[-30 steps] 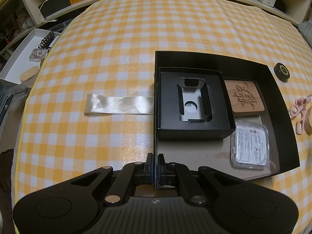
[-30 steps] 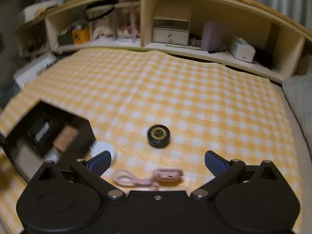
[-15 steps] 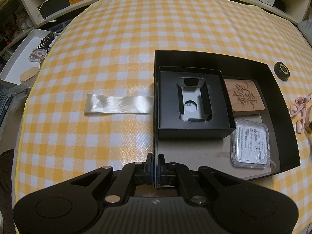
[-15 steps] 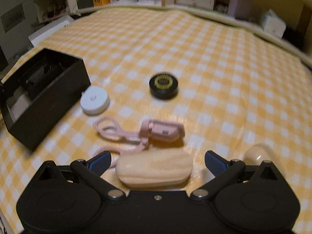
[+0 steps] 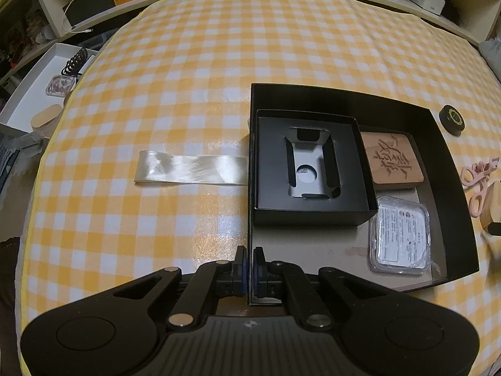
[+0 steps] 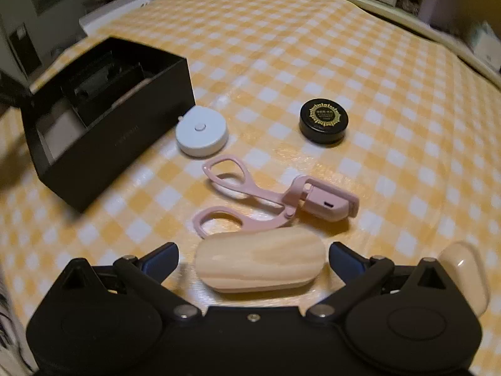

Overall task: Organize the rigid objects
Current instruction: 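Move the right tool to the light wooden oval case and grasp it, then carry the wooden oval case into the box beside the insert tray, release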

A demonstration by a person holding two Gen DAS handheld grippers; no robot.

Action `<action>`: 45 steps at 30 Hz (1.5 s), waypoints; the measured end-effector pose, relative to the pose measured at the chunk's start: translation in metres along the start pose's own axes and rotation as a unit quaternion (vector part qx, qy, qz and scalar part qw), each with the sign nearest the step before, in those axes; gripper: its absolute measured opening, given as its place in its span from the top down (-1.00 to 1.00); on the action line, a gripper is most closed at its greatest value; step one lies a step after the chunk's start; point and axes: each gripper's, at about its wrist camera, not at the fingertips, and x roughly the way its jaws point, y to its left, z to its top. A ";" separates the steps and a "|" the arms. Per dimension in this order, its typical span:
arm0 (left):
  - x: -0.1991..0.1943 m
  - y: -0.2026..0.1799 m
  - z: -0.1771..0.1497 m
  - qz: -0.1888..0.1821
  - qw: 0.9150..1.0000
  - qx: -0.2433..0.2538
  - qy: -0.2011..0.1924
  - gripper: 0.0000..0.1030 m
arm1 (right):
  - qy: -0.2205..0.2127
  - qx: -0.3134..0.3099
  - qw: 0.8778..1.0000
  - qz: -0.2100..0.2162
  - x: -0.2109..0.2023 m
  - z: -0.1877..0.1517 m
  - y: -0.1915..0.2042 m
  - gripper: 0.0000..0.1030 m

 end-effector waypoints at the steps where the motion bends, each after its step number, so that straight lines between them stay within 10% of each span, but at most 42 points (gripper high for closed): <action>1: 0.000 0.000 0.000 -0.001 1.000 0.000 0.000 0.92 | 0.002 -0.004 1.000 -0.005 0.000 0.000 0.000 -1.00; 14: 0.000 0.002 0.001 -0.002 1.000 -0.002 0.000 0.92 | 0.021 0.001 1.000 -0.015 -0.003 0.012 0.001 -0.72; 29: 0.000 0.006 0.002 -0.012 1.000 -0.012 0.002 0.93 | -0.130 0.193 0.970 0.067 -0.067 0.058 0.041 -0.72; 45: -0.003 0.008 0.006 -0.023 1.000 -0.021 -0.004 0.91 | -0.046 0.337 0.933 0.116 0.007 0.101 0.150 -0.72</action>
